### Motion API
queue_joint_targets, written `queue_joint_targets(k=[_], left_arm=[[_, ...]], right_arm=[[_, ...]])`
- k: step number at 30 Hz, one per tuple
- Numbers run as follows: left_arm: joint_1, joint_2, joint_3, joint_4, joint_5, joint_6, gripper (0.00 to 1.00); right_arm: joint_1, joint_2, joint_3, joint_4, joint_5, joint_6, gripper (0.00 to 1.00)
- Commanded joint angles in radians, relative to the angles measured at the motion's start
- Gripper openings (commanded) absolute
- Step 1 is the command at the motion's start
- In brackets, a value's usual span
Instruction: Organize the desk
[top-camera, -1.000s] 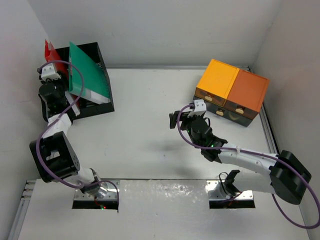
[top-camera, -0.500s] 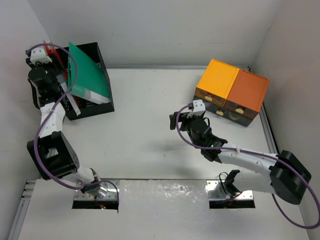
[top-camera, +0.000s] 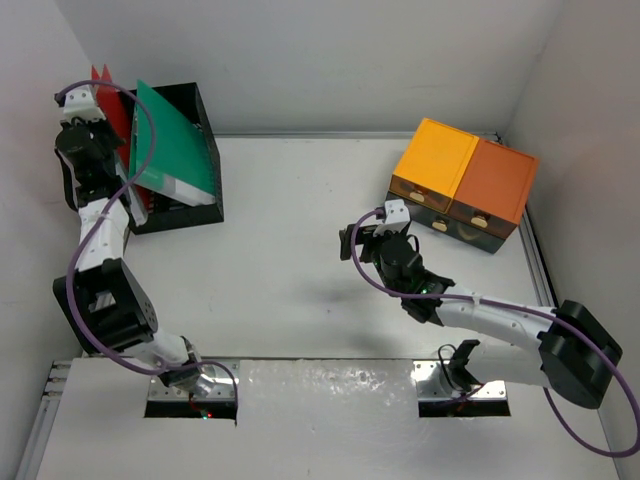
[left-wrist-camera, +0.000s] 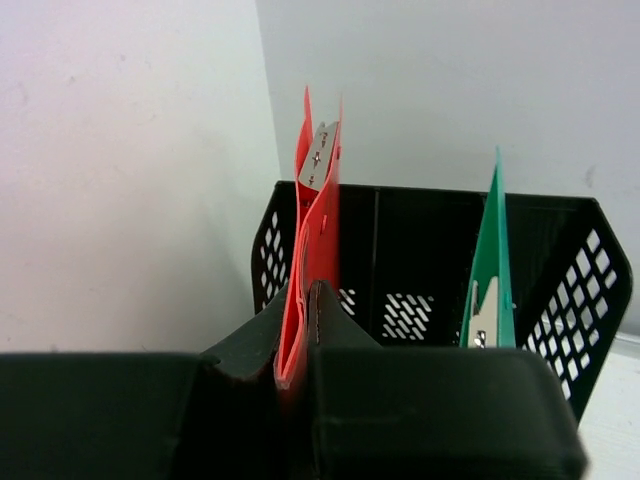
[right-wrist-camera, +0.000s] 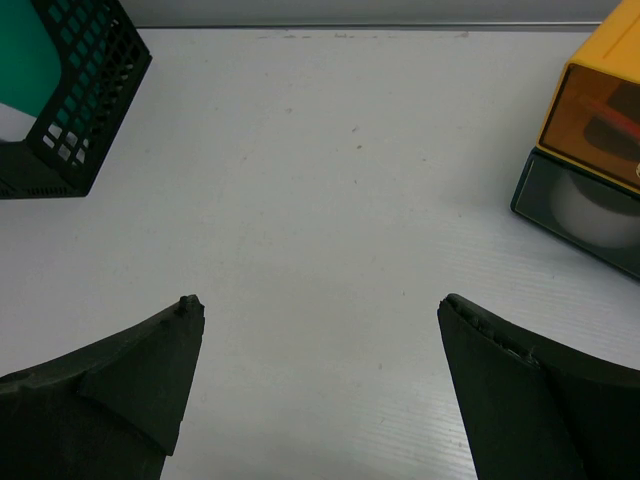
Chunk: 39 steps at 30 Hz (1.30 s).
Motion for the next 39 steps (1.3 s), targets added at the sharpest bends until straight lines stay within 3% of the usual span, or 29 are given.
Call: queue_joint_targets(k=[1,10,16,29,39], left_arm=[[-0.006,-0.063,0.002,0.052,0.042,0.046,0.0],[-0.001,-0.123,-0.173,0.385,0.081,0.116,0.0],[0.048,-0.117,-0.173,0.478,0.151,-0.014,0.0],[0.068,-0.013,-0.101,0.575,0.222,-0.172,0.0],[0.066,0.039,-0.159,0.635,0.227,-0.138,0.0]], right_arm=[[0.006,0.005,0.038,0.038,0.0,-0.006,0.96],[0.006,-0.012,0.032,0.035,0.004,-0.009,0.96],[0.005,-0.032,0.021,0.031,0.015,-0.014,0.97],[0.006,-0.087,-0.008,0.025,0.058,-0.036,0.98],[0.005,-0.098,-0.008,0.031,0.063,-0.039,0.99]])
